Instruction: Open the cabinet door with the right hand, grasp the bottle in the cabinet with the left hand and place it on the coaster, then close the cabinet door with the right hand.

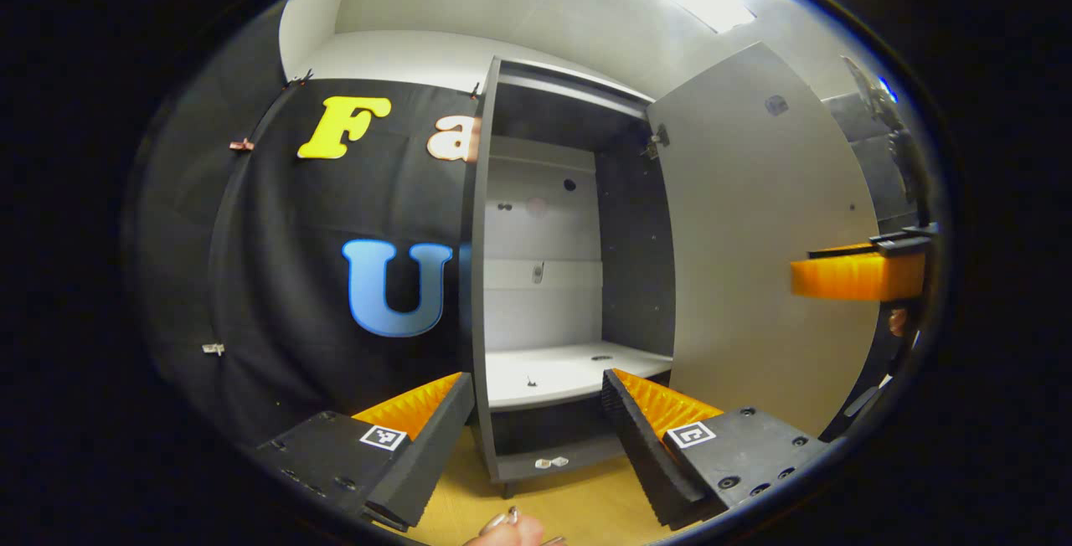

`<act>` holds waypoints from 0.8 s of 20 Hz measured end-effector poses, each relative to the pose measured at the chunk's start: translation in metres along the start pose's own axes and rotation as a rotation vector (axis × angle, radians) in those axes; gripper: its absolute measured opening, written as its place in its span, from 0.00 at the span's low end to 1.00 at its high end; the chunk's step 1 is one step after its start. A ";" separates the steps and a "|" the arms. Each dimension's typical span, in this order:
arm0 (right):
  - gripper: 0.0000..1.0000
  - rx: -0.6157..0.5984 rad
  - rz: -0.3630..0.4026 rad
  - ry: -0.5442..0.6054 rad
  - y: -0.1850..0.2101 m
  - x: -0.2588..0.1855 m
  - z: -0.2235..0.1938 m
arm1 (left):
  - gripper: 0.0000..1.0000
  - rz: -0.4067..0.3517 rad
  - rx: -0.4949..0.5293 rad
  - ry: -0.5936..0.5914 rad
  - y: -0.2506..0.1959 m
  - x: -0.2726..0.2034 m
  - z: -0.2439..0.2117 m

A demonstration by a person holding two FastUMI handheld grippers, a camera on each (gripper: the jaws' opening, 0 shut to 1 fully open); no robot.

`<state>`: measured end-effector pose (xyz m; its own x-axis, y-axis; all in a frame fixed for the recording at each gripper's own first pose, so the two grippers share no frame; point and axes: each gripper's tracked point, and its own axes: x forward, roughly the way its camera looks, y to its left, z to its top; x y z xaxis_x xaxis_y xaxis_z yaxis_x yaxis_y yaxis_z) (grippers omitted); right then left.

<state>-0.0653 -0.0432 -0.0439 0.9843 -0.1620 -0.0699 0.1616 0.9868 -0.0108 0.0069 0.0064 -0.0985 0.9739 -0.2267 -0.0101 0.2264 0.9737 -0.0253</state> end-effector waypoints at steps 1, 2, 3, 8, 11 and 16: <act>0.94 -0.003 -0.048 -0.006 -0.017 -0.010 0.005 | 0.97 -0.022 -0.009 -0.007 -0.005 0.007 0.008; 1.00 0.005 -0.103 -0.015 -0.035 -0.022 0.011 | 0.97 -0.048 -0.023 -0.006 -0.011 0.014 0.013; 1.00 0.028 -0.158 -0.021 -0.053 -0.033 0.015 | 0.97 -0.074 -0.038 -0.001 -0.018 0.021 0.016; 0.91 0.150 -0.318 -0.061 -0.112 -0.084 0.026 | 0.97 -0.162 -0.028 -0.025 -0.057 0.049 0.030; 0.97 0.129 -0.408 -0.054 -0.150 -0.100 0.022 | 0.97 -0.226 -0.042 -0.033 -0.087 0.061 0.032; 0.98 0.086 -0.415 -0.018 -0.187 -0.093 0.010 | 0.97 -0.260 -0.056 0.004 -0.113 0.078 0.027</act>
<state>-0.1867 -0.2126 -0.0249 0.8357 -0.5460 -0.0597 0.5488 0.8346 0.0486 0.0574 -0.1206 -0.0692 0.8830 -0.4694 -0.0001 0.4678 0.8800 -0.0829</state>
